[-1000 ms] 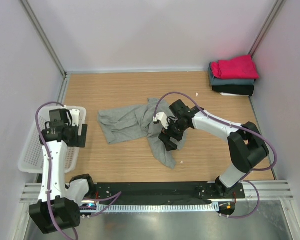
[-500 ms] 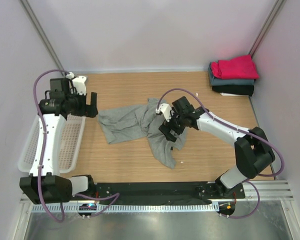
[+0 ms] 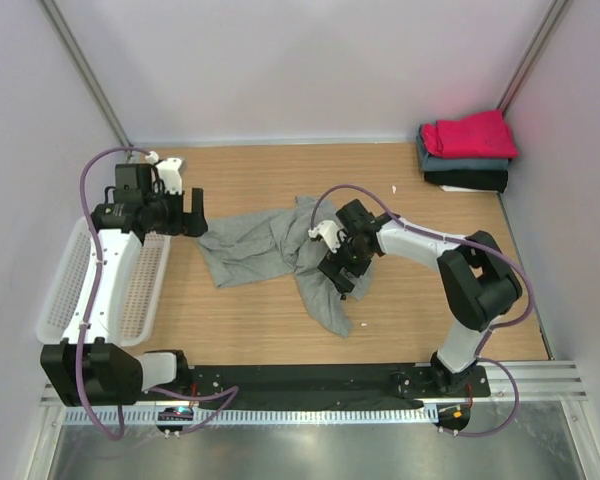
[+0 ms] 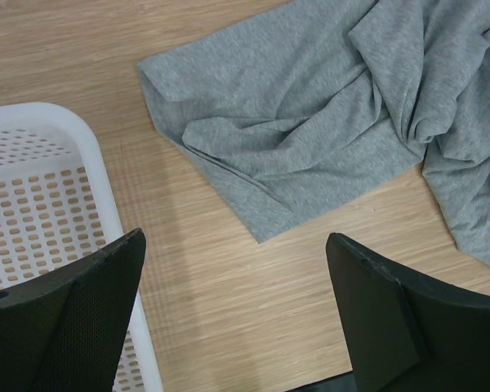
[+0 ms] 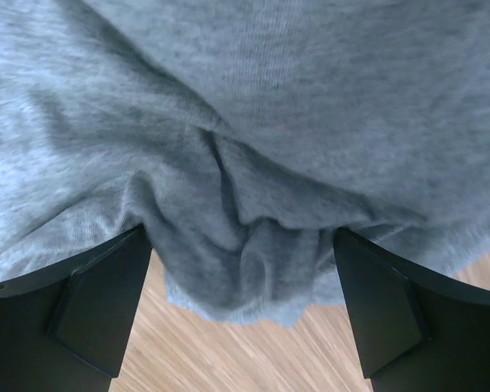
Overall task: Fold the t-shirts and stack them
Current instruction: Flatten the tshirt out
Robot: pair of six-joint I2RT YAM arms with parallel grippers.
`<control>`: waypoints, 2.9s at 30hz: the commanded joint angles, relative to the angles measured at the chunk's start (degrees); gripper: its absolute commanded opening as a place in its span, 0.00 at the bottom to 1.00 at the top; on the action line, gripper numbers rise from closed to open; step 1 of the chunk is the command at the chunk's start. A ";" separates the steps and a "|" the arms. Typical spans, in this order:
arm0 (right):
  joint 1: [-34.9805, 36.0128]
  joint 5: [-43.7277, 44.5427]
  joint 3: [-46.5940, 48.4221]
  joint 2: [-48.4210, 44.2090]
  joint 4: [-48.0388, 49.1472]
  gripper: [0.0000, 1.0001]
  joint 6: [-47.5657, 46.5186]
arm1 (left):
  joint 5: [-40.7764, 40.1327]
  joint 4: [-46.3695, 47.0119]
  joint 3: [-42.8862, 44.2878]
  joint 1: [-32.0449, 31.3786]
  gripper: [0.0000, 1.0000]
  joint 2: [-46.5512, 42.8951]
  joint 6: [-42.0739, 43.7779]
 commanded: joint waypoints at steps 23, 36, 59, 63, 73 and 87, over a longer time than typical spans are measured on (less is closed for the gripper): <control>-3.33 -0.24 15.61 -19.74 -6.12 0.01 1.11 | -2.44 3.31 -2.42 -12.55 0.87 10.88 4.70; -13.69 -2.61 9.10 -23.00 -2.87 0.01 1.02 | -7.64 5.77 -4.09 -15.56 0.70 27.24 4.09; -17.65 -0.95 6.90 -23.52 2.31 0.01 4.18 | -10.02 1.48 -4.28 -15.65 0.01 21.71 5.67; -20.55 4.15 7.60 -27.92 6.71 0.01 7.16 | -8.61 -1.35 -0.76 -15.65 0.01 12.58 8.04; -24.34 -0.92 18.32 -35.38 -0.66 0.01 11.92 | -9.32 -0.90 5.75 -15.65 0.02 -10.10 13.23; -28.29 -8.52 36.43 -34.01 -5.27 0.01 9.64 | -17.55 4.18 24.03 -15.65 0.02 -6.71 14.81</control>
